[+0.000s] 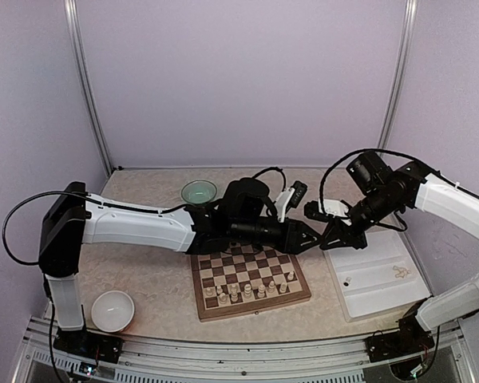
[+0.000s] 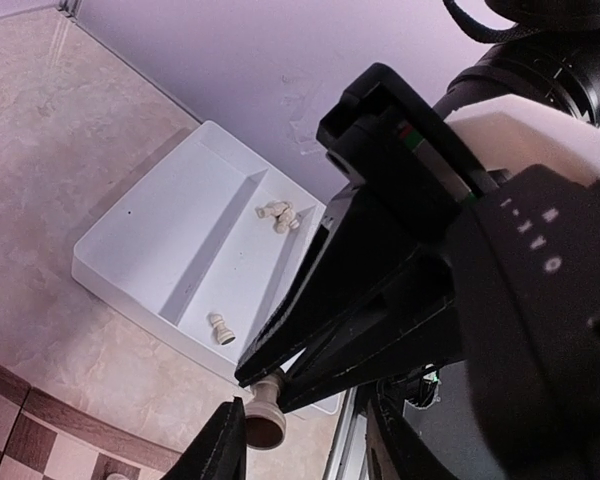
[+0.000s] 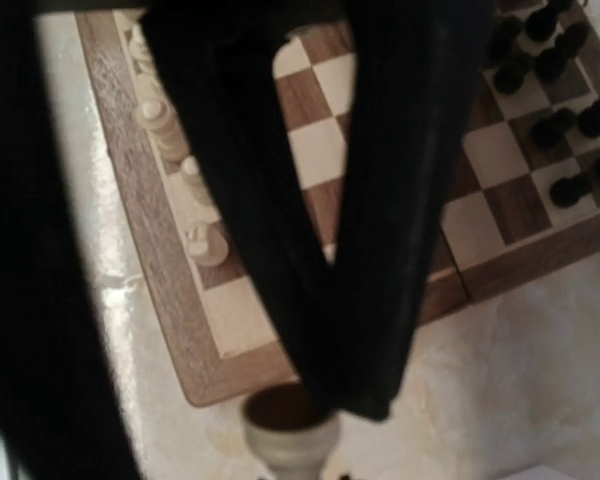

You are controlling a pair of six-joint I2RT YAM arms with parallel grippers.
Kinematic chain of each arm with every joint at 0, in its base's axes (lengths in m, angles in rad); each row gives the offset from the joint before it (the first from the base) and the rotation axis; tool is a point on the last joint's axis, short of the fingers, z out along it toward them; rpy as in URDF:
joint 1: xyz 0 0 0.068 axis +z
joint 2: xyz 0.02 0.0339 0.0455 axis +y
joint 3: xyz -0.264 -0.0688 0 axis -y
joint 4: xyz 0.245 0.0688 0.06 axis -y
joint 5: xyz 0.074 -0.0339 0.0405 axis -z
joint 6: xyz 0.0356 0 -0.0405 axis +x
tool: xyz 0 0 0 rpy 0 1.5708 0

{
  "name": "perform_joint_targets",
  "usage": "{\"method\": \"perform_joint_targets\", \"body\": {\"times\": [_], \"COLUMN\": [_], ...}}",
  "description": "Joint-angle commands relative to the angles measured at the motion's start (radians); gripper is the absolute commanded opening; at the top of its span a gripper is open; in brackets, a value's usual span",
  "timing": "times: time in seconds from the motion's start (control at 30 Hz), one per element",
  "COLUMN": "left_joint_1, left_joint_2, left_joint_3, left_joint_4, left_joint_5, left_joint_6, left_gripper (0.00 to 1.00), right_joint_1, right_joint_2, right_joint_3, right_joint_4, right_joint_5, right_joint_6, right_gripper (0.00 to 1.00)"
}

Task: Set up the chess pieces on the board
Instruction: Pass from the right arm to the left

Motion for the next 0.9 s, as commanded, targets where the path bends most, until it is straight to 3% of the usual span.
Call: {"method": "perform_joint_targets", "body": {"times": [0.0,0.23,0.5,0.87], "left_joint_1": [0.004,0.016,0.023,0.019], "left_joint_2": [0.042,0.014,0.037,0.064], "left_joint_3": [0.046,0.003,0.009,0.023], "left_joint_4": [0.014,0.014,0.017,0.018], "left_joint_5": [0.025,-0.053,-0.008,0.069], "left_joint_6": [-0.026,-0.038,-0.065,-0.074], "left_gripper": [0.41,0.44,0.44,0.35], "right_joint_1": [0.021,0.024,0.024,0.024], "right_joint_2": [0.005,0.0,0.005,0.017], "right_joint_3": [0.045,0.02,0.027,0.037], "right_joint_4": [-0.028,-0.024,-0.025,-0.018], "right_joint_5": [-0.012,-0.001,0.0,0.009], "right_joint_6": [0.007,0.004,0.01,0.018], "right_gripper": [0.1,0.1,0.09,0.1]}}
